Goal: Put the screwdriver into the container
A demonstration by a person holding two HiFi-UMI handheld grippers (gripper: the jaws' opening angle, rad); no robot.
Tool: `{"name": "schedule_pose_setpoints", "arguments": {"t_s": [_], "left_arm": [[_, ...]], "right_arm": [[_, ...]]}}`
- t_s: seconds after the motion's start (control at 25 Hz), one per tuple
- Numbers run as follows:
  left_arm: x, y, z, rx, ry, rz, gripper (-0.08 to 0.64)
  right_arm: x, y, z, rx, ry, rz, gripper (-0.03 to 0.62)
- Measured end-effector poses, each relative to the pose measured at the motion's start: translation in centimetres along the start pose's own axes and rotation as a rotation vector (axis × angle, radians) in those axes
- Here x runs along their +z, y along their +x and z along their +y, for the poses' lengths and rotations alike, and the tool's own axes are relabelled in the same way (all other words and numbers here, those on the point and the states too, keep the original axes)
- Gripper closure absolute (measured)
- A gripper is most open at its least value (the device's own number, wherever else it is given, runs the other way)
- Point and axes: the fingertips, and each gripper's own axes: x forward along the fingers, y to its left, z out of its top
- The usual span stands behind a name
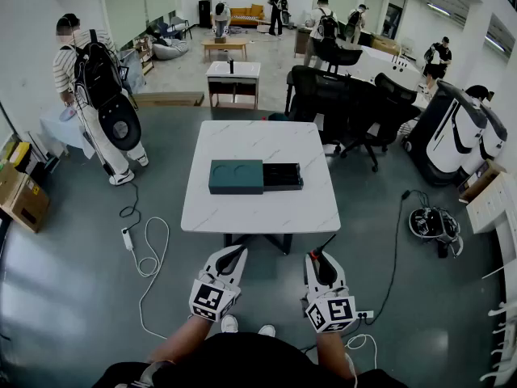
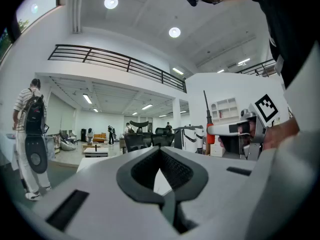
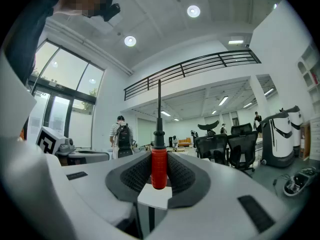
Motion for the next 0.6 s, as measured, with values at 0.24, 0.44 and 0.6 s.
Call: {"name": "schedule_pose_setpoints", "arguments": {"t_s": [0.24,0.44,0.6], "left_arm": [[-0.2,0.0,1.7,0.004,-0.04,-0.003,0.557],[0.8,-0.1,2.4,-0.015,-0.028,-0.017,0.557],[0.4,-0.4,3.0,-0.024,-0.029,-0.009,0.557]], "right_arm": [[0.3,1.1,0.6,-0.017,-0.086,-0.004,0.486],[0.0,1.6,1.6,-0.023,-0.108,0.005,0.486],[-0.2,2.0,2.2,-0.029,-0.122,0.01,0.486]]}}
